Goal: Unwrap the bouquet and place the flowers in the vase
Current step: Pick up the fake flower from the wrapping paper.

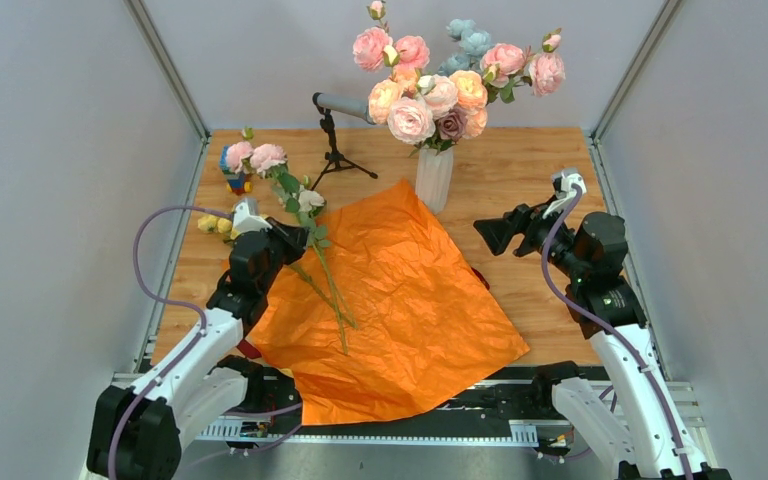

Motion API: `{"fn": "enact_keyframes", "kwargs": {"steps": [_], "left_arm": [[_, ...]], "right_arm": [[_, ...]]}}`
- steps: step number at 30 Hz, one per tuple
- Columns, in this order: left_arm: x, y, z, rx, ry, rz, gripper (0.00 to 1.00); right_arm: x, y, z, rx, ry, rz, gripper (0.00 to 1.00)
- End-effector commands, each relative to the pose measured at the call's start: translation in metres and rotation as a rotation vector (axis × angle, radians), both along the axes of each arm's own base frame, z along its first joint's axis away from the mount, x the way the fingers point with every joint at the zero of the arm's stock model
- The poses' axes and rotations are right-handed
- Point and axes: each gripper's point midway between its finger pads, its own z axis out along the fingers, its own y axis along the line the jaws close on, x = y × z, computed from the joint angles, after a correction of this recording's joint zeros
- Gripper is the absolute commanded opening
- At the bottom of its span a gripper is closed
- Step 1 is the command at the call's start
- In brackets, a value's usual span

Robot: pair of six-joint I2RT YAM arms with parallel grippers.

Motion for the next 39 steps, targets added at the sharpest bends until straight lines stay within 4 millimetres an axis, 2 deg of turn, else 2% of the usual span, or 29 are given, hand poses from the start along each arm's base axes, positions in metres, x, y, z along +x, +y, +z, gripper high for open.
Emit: {"fn": "enact_keyframes", "kwargs": {"steps": [1,4,10,14,21,25,29,32,39], "left_arm": [[-0.006,-0.021,0.056,0.06,-0.221,-0.178,0.0],[-0.017,-0.041,0.085,0.077,-0.323,-0.32,0.0],[-0.047,-0.059,0.133,0.049,-0.509,-0.428,0.0],[-0.074,-0.082,0.165,0.069,-0.63,-0.553,0.0],[-0.119,-0.116,0.209,-0.007,-0.78,-0.683,0.0],[-0.145,-0.136,0.221,-0.052,-0.819,-0.771,0.0],[-0.164,-0.146,0.23,-0.087,-0.847,-0.83,0.0],[-0.168,-0.15,0.229,-0.094,-0.847,-0.838,0.0],[-0.169,-0.161,0.221,-0.119,-0.826,-0.87,0.0]], "right_arm": [[-0.009,0.015,0.014,0.041,-0.042,0.097,0.81],[-0.017,0.028,0.02,0.082,-0.061,0.194,0.81],[-0.026,0.047,0.035,0.163,-0.056,0.311,0.82],[-0.03,0.062,0.06,0.184,-0.107,0.333,0.82],[-0.048,0.111,0.104,0.264,-0.168,0.426,0.82],[-0.062,0.142,0.126,0.319,-0.189,0.532,0.83],[-0.077,0.169,0.138,0.332,-0.201,0.612,0.83],[-0.082,0.181,0.143,0.341,-0.203,0.64,0.81],[-0.083,0.198,0.138,0.337,-0.173,0.678,0.77]]}}
